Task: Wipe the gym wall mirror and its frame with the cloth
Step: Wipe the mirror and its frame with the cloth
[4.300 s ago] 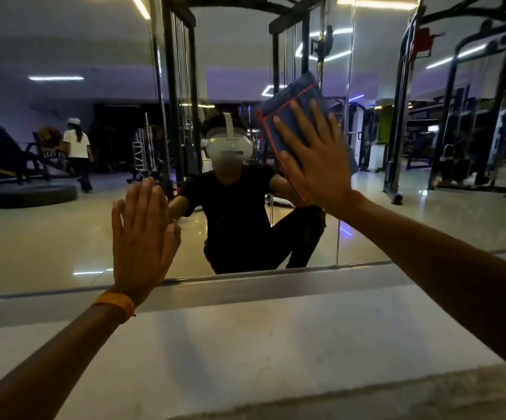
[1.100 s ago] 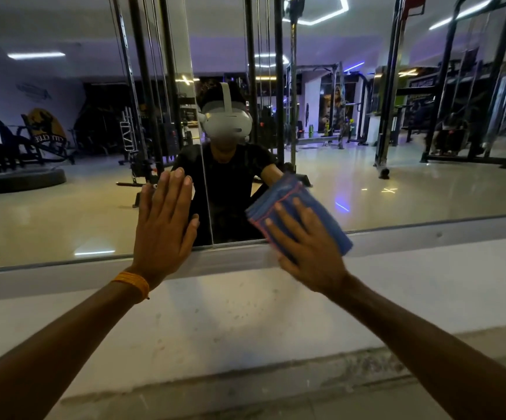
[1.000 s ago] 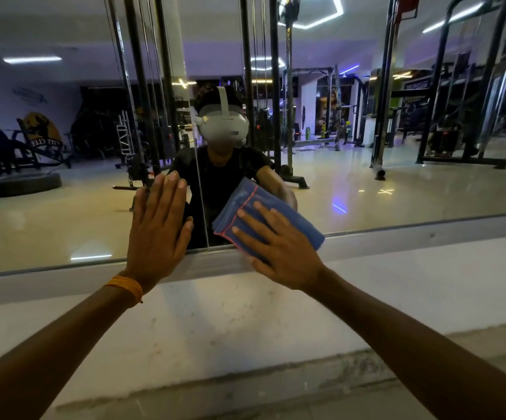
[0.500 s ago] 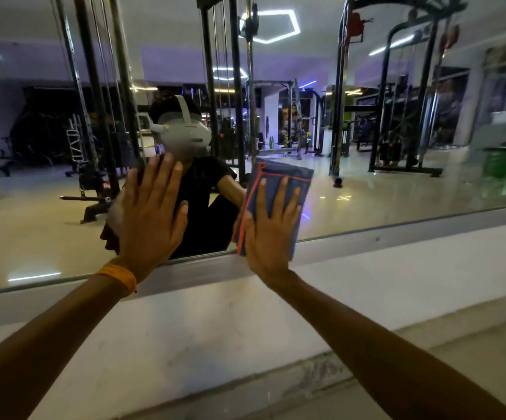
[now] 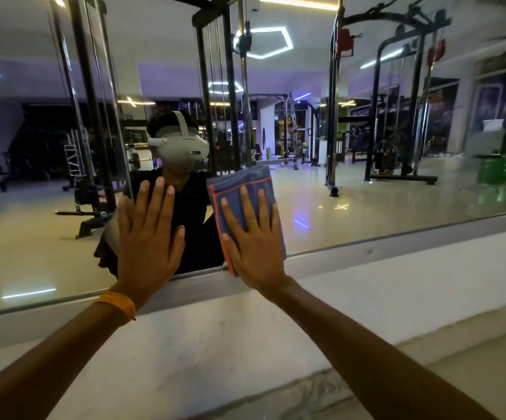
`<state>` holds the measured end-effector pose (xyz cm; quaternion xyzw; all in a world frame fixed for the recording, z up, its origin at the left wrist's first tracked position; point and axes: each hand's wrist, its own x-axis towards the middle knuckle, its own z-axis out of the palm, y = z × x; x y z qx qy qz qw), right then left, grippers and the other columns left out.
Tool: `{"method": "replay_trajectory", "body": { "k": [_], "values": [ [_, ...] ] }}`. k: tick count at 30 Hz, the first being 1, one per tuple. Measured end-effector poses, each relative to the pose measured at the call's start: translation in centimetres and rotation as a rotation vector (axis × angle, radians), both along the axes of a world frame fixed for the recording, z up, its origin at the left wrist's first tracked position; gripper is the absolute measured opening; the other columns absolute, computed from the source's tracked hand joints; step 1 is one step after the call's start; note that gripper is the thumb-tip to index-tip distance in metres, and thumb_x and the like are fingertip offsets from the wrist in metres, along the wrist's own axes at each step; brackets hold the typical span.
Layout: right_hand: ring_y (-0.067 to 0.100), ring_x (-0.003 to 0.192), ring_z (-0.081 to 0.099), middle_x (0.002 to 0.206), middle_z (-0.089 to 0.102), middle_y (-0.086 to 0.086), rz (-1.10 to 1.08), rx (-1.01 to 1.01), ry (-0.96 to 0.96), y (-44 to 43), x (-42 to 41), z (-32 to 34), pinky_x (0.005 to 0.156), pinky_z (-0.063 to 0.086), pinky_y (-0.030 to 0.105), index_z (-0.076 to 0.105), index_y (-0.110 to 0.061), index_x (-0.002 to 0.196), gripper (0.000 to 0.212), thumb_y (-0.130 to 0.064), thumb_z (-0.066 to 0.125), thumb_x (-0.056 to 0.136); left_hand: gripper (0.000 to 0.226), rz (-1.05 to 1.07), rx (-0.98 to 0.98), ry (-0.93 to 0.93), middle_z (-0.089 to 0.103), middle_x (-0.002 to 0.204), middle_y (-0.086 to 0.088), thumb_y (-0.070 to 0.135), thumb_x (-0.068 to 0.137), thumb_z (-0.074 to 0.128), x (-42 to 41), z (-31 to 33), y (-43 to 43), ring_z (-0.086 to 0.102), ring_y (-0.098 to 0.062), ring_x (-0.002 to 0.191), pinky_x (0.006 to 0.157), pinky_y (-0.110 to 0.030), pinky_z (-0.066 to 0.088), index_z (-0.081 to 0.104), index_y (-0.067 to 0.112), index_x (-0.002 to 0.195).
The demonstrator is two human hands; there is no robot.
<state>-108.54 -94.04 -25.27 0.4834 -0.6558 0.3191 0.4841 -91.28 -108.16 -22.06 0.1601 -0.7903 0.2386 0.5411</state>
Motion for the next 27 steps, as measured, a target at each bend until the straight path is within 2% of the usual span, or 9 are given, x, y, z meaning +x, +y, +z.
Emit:
{"method": "replay_trajectory", "body": {
  "k": [3,7,9,14,17,20,23,24,27],
  "values": [
    [0.034,0.160,0.002,0.172,0.010,0.009,0.022,-0.001,0.085,2.0,-4.1,2.1,0.127,0.008,0.058,0.028,-0.022,0.163,0.060,-0.047,0.034,0.108,0.068,-0.001,-0.029,-0.030,0.014,0.172,-0.015,0.039,0.105,0.035,0.5,0.3,-0.5,0.009,-0.034,0.160,0.126,-0.064,0.011,0.024,0.005,0.162],
    [0.035,0.159,0.001,0.172,0.010,0.013,-0.144,-0.369,-0.331,4.0,-9.1,4.7,0.128,0.004,0.056,0.017,-0.021,0.164,0.064,-0.052,0.024,0.109,0.068,0.008,-0.070,-0.049,0.014,0.172,-0.015,0.038,0.105,0.036,0.9,0.7,-1.2,0.010,-0.035,0.160,0.126,-0.064,0.011,0.024,0.005,0.162],
    [0.036,0.159,0.004,0.172,0.012,0.014,-0.196,-0.429,-0.386,3.0,-7.6,4.7,0.128,0.006,0.057,0.018,-0.021,0.164,0.063,-0.052,0.021,0.109,0.068,-0.004,-0.074,-0.042,0.015,0.172,-0.016,0.037,0.104,0.038,0.8,0.6,-1.1,0.011,-0.036,0.159,0.126,-0.064,0.011,0.025,0.004,0.162],
    [0.036,0.159,0.002,0.171,0.016,0.011,0.001,-0.019,0.092,-1.1,-0.2,1.6,0.126,0.011,0.060,0.032,-0.024,0.162,0.058,-0.047,0.033,0.108,0.067,-0.010,-0.088,-0.063,0.018,0.171,-0.016,0.037,0.104,0.040,1.8,1.4,-1.7,0.014,-0.035,0.159,0.122,-0.067,0.018,0.028,0.003,0.161],
    [0.034,0.160,0.006,0.171,0.018,0.009,0.063,0.042,0.185,-0.2,-1.2,2.8,0.126,0.014,0.060,0.031,-0.024,0.162,0.060,-0.048,0.037,0.107,0.068,-0.008,-0.064,-0.008,0.016,0.171,-0.016,0.037,0.104,0.040,3.2,3.0,-2.3,0.011,-0.035,0.159,0.123,-0.066,0.017,0.026,0.003,0.162],
    [0.037,0.159,0.005,0.172,0.013,0.009,-0.062,-0.190,-0.041,0.7,-3.7,6.1,0.128,0.006,0.055,0.019,-0.027,0.164,0.063,-0.053,0.028,0.108,0.070,0.022,-0.052,0.033,0.009,0.173,-0.014,0.038,0.104,0.037,5.0,5.9,-3.7,0.006,-0.033,0.160,0.126,-0.063,0.011,0.018,0.005,0.164],
    [0.040,0.158,0.009,0.171,0.016,0.014,-0.178,-0.453,-0.358,-1.7,-0.7,8.8,0.126,0.012,0.060,0.024,-0.020,0.164,0.064,-0.053,0.015,0.110,0.070,0.010,-0.024,0.042,0.006,0.173,-0.013,0.038,0.105,0.035,6.6,8.5,-5.2,0.003,-0.031,0.161,0.128,-0.060,0.008,0.016,0.007,0.164],
    [0.040,0.158,0.009,0.171,0.015,0.014,-0.168,-0.435,-0.317,-3.1,1.7,8.7,0.126,0.012,0.059,0.024,-0.020,0.164,0.062,-0.050,0.018,0.111,0.069,0.013,-0.041,0.019,0.006,0.173,-0.012,0.038,0.105,0.034,7.3,8.9,-5.6,0.002,-0.031,0.161,0.127,-0.061,0.008,0.016,0.007,0.164],
    [0.036,0.159,0.000,0.173,0.008,0.011,-0.054,-0.062,0.092,-6.5,7.6,5.8,0.128,0.005,0.055,0.023,-0.023,0.164,0.058,-0.043,0.031,0.110,0.069,0.016,-0.054,0.008,0.006,0.174,-0.012,0.037,0.105,0.035,9.0,9.7,-6.9,0.002,-0.030,0.161,0.127,-0.060,0.009,0.015,0.007,0.165]
  ]
}}
